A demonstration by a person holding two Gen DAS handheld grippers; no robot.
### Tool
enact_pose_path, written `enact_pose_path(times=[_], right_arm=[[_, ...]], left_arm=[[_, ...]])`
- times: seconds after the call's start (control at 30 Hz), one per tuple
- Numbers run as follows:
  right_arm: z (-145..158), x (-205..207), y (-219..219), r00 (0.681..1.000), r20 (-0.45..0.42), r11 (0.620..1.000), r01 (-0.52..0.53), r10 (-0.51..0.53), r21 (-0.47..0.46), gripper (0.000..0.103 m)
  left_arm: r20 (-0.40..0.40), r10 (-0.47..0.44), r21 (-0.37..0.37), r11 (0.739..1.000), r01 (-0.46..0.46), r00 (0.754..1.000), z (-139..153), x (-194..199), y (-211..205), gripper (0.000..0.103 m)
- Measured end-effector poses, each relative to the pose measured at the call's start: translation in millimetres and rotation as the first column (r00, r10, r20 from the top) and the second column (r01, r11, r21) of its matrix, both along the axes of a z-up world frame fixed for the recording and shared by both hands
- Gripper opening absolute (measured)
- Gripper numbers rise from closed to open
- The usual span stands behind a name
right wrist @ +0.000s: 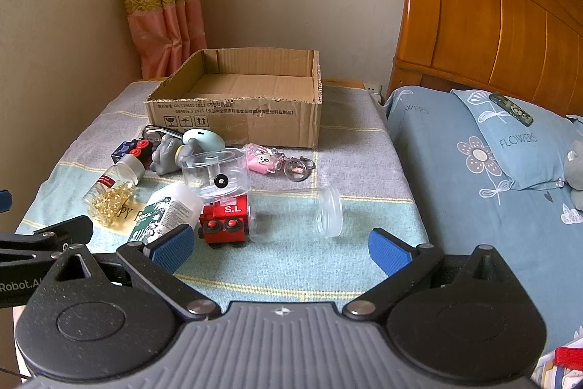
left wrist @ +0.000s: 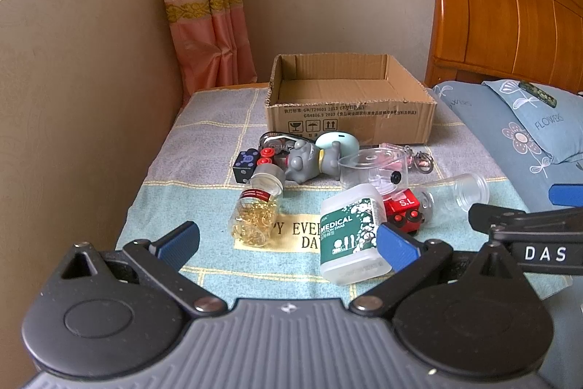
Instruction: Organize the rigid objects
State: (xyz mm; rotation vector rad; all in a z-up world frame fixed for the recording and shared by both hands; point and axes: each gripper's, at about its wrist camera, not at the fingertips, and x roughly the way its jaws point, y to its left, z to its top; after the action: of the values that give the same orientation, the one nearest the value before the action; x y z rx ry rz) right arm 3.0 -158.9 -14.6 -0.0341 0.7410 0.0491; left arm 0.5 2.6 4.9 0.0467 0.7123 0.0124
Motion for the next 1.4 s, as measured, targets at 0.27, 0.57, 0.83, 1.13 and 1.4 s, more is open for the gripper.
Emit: enact_pose_path(times=[0.27, 0.57, 0.83, 1.13, 1.4], right_arm=[[-1, 2, 0, 1.000, 0.001, 1.000, -0.001, 0.001, -0.001, 0.103], [-1, 6, 0, 1.000, 0.004, 1.000, -0.006, 0.006, -0.003, 0.103], [-3, 22, -6, 0.998, 0.034, 0.999, -0.047, 0.047, 0.002, 0.103], [-19, 40, -20, 0.999, 0.022, 0.999, -0.050, 0.050, 0.006, 0.103], [-41, 55, -28, 0.998, -0.014, 0.998, -0.055, 0.055, 0.014, 0.103]], left_arm=[[-0.004, 0.001, -0.006, 1.000, -0.001, 1.000, 0, 3, 0, 0.102], [-0.014, -0.003, -0.014, 1.000, 0.003, 1.000, -6, 12, 2, 0.102], [-0.012, -0.013, -0.035, 0.999, 0.012, 1.000, -16, 24, 8, 0.102], [-0.051, 0.000, -0.018, 1.000, -0.001, 0.999, -32, 41, 21, 0.102], [-0.088, 0.029, -0.001, 1.000, -0.029, 0.996, -52, 57, 35, 0.102]])
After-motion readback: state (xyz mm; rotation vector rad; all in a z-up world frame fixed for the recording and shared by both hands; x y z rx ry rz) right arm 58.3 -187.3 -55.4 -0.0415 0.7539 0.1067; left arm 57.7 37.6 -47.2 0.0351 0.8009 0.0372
